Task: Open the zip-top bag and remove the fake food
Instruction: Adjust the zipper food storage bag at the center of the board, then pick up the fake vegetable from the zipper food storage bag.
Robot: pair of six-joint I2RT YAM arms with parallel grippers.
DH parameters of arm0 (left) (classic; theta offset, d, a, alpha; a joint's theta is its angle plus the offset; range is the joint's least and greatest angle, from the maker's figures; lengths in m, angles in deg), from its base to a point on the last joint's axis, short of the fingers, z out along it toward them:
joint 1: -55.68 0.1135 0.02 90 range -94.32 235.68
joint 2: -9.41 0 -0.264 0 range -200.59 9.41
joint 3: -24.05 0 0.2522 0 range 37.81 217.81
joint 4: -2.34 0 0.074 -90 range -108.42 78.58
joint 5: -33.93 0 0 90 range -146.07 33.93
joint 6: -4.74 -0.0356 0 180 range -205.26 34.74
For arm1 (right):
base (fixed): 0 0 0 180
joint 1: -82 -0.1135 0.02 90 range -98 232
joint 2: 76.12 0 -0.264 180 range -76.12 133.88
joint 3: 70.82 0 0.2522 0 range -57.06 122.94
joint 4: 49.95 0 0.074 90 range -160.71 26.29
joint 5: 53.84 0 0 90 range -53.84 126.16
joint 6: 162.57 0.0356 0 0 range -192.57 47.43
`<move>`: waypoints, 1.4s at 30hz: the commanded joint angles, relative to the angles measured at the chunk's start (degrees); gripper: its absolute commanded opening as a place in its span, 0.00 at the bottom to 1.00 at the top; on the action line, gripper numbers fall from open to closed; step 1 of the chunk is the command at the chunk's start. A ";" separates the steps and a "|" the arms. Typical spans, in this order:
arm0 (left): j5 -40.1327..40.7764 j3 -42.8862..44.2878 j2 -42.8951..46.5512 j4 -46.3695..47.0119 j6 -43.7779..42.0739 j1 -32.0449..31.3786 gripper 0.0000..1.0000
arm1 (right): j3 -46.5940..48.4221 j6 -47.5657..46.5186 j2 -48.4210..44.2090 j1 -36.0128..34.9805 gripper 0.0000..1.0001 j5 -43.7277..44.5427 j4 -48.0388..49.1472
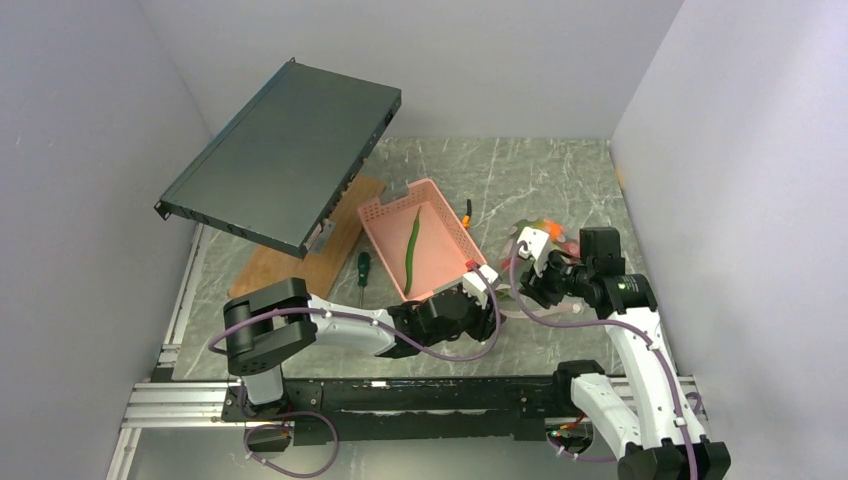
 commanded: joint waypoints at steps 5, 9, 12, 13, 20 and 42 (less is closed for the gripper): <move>2.54 3.35 -2.03 4.25 -5.79 -0.21 0.43 | 0.60 -1.43 -0.91 -0.28 0.63 -1.10 -4.35; 2.96 4.45 -2.95 5.09 -5.42 0.25 0.43 | -2.31 -1.69 -0.82 -0.41 0.63 0.59 -3.31; 4.35 4.85 -4.08 6.75 -4.22 0.66 0.43 | -4.62 -1.44 -0.25 -1.00 0.57 2.51 -1.70; 4.90 4.81 -4.34 7.36 -3.62 0.82 0.42 | -4.98 -1.38 -0.13 -1.21 0.56 2.94 -1.37; 6.21 4.18 -5.32 11.91 -2.97 1.11 0.40 | -6.72 3.02 0.34 -3.17 0.26 7.49 4.51; -1.52 2.27 -8.22 24.41 -8.03 5.57 0.41 | -5.15 4.92 -0.07 -3.46 0.00 -1.36 3.46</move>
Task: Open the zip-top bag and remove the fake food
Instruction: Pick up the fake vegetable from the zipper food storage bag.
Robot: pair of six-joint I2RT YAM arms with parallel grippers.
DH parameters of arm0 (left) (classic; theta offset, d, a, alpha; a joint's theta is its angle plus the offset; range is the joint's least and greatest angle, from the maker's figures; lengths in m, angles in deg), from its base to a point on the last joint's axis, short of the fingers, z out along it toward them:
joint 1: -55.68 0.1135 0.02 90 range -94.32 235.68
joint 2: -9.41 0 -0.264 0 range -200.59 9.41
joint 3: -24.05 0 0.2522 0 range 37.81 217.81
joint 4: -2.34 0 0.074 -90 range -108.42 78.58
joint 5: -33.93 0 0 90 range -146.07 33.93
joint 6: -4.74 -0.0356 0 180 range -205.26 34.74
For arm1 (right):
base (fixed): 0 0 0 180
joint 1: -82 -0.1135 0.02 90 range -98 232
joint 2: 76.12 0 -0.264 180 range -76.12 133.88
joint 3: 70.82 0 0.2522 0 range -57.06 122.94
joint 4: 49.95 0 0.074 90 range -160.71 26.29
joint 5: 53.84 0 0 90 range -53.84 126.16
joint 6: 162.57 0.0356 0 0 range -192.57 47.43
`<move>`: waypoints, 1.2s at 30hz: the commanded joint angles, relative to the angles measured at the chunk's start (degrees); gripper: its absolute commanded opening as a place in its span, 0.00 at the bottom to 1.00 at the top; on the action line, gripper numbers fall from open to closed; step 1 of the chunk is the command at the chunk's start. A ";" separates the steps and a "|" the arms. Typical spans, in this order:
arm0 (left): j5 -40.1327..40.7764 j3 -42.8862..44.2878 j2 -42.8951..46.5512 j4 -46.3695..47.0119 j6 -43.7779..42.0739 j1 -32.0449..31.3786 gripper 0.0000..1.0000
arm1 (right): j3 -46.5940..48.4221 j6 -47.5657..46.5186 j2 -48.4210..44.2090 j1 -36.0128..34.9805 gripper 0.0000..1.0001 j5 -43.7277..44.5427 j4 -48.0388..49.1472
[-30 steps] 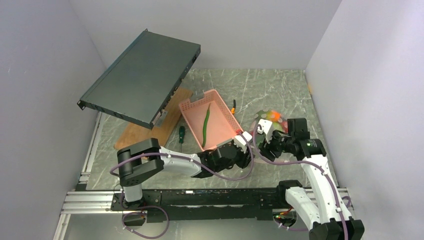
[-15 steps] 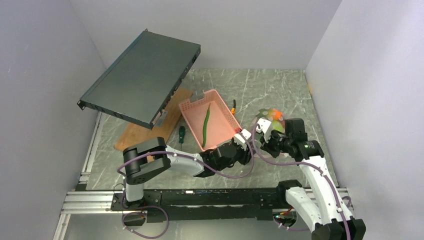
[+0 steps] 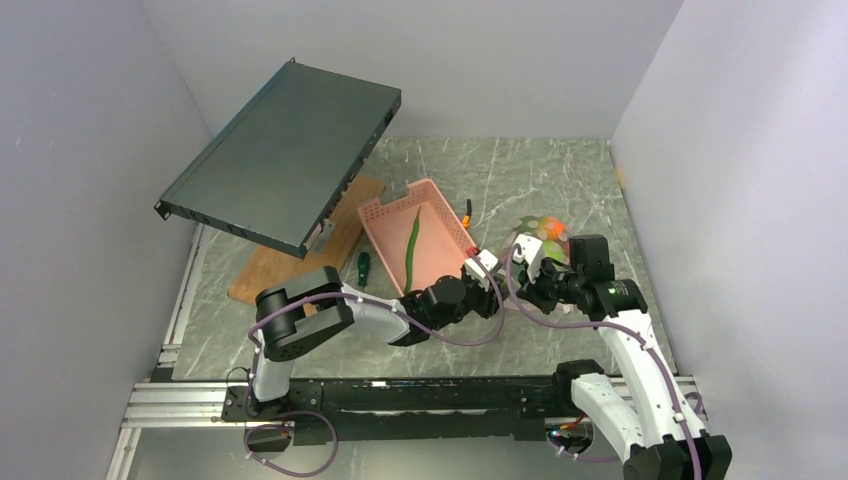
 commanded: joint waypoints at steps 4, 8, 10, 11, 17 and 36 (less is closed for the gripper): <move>1.10 -0.89 1.78 8.52 3.81 0.65 0.42 | 0.61 -3.17 0.96 -0.31 0.00 -4.10 -1.24; 5.03 4.90 -0.31 -3.21 5.95 0.74 0.41 | 0.20 -2.76 -0.48 -0.20 0.00 -4.19 -0.47; 5.60 7.02 -1.75 -5.96 5.98 0.74 0.39 | 0.14 -2.49 -0.54 -0.15 0.00 -4.13 -0.30; 5.97 8.27 -2.47 -7.90 5.87 0.75 0.38 | 0.11 -2.45 -0.54 -0.14 0.00 -4.03 -0.20; 6.18 12.44 -5.67 -17.71 2.68 0.82 0.35 | 0.05 -1.48 -0.29 0.27 0.00 -2.79 0.89; -4.57 7.50 -4.10 -26.54 4.54 1.05 0.33 | 0.00 -2.63 2.08 3.56 0.00 -3.68 -0.10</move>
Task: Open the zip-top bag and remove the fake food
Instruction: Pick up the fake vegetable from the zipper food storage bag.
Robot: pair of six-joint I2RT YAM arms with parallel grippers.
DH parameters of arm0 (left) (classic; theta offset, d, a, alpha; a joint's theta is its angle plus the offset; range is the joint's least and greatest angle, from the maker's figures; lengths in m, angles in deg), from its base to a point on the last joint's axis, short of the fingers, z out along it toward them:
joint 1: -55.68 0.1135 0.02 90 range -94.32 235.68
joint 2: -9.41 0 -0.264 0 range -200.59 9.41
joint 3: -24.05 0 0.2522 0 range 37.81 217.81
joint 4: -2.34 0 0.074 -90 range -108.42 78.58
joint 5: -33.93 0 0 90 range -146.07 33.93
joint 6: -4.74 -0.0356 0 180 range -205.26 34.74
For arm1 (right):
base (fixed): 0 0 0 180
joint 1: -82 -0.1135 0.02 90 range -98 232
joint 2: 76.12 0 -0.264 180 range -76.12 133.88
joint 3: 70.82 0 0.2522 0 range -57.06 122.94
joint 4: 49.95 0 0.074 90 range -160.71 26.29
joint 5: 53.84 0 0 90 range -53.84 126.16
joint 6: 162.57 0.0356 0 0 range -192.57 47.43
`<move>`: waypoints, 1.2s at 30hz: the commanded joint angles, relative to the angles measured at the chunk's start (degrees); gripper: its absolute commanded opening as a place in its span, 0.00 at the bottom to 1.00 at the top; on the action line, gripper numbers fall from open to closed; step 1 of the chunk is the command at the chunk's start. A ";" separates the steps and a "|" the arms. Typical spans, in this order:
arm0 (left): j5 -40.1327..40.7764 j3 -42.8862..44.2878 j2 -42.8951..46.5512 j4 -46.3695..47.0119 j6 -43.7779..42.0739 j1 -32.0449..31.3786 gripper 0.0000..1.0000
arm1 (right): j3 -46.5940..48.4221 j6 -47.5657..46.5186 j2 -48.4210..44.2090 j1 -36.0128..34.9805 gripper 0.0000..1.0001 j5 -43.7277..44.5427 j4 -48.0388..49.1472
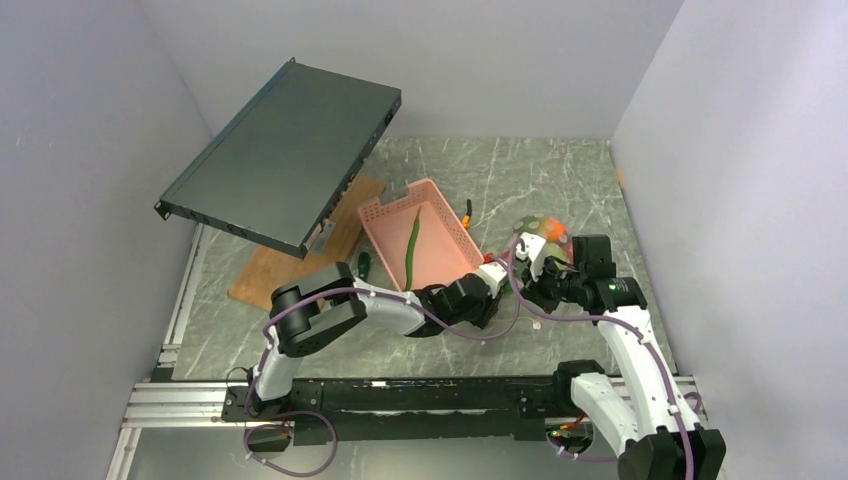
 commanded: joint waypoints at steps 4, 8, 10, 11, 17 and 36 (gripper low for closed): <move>-0.96 -4.52 3.79 5.43 3.17 0.72 0.36 | 0.85 -3.74 0.17 0.34 0.00 -4.60 -2.22; -1.06 -8.93 8.14 14.09 2.88 0.98 0.38 | 0.83 -4.42 -0.40 0.37 0.00 -5.44 -2.64; -1.32 -11.54 10.22 18.43 3.25 0.99 0.40 | 0.83 -4.46 -0.55 0.46 0.00 -5.45 -2.70; -1.54 -12.85 11.29 20.39 3.66 0.94 0.42 | 0.83 -4.55 -0.60 0.62 0.00 -5.41 -2.75; -3.75 -18.74 15.28 30.30 8.06 2.07 0.51 | 0.93 -4.56 -0.66 0.86 0.00 -5.58 -2.77; -12.45 -5.49 3.95 25.70 -0.59 4.07 0.51 | 6.45 -9.12 -2.92 1.70 0.00 -5.35 -11.71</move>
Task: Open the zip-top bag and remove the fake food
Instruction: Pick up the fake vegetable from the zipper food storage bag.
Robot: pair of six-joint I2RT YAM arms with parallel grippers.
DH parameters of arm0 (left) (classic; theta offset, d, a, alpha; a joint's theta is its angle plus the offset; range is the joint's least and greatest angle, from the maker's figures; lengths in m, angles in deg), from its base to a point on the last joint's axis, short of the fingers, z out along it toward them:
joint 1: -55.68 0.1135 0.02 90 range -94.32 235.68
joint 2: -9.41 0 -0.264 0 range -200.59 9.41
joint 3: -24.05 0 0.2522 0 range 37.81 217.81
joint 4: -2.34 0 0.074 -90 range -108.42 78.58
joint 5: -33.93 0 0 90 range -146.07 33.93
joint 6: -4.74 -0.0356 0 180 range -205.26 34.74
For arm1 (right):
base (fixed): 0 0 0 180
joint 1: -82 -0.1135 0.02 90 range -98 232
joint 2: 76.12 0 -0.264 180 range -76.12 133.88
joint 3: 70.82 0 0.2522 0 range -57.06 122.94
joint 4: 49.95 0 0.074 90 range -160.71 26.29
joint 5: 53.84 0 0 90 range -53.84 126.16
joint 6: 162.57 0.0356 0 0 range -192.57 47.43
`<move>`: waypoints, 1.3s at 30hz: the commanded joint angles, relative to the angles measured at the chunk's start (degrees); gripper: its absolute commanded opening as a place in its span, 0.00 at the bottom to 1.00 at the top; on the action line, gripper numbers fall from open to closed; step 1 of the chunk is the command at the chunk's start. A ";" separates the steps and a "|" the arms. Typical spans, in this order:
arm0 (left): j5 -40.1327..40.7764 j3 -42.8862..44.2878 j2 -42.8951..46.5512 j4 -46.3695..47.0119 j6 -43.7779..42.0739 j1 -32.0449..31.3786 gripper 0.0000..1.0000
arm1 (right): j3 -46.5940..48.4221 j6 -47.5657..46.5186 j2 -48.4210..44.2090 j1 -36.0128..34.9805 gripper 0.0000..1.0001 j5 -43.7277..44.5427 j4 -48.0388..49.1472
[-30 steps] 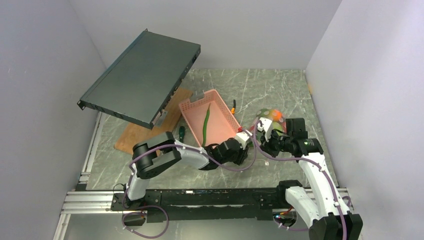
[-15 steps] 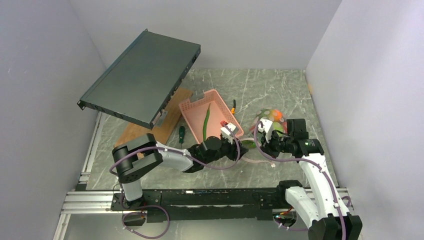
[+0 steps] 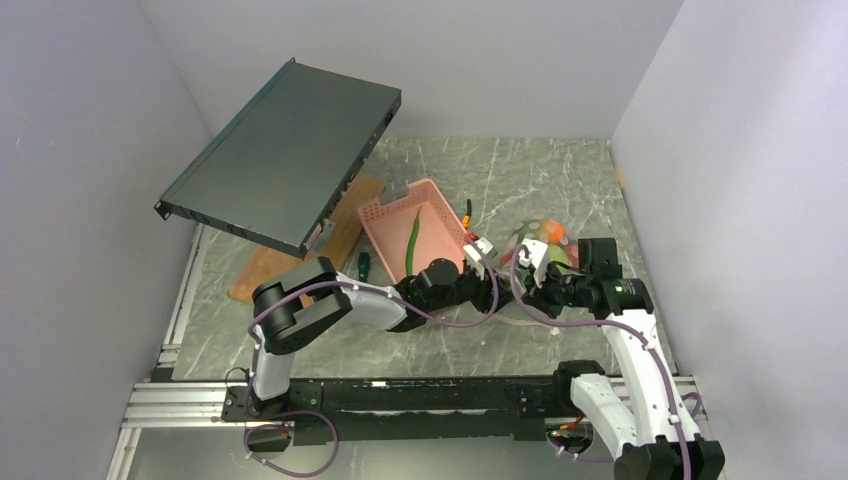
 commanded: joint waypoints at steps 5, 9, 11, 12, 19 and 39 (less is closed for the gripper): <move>10.07 5.81 -3.41 -3.06 -16.71 -1.71 0.52 | 6.63 -6.95 -2.68 0.17 0.00 -2.21 -10.62; 14.84 7.91 -5.64 -1.86 -23.15 -3.14 0.54 | 6.90 -8.72 -1.34 0.13 0.00 -3.06 -12.44; 16.66 9.96 -6.59 -5.59 -23.39 -3.29 0.54 | 7.05 -9.04 -0.80 0.15 0.00 -2.88 -12.52; 17.01 10.67 -7.14 -7.26 -23.51 -3.33 0.54 | 7.16 -9.04 -0.67 0.16 0.00 -2.68 -12.64; 18.21 15.65 -11.58 -17.98 -23.23 -3.28 0.54 | 6.99 -9.18 -0.54 0.13 0.00 -0.86 -12.32; 8.05 11.92 -12.01 -27.29 -6.85 -1.09 0.38 | 4.39 -5.99 1.43 0.13 0.00 1.97 -7.38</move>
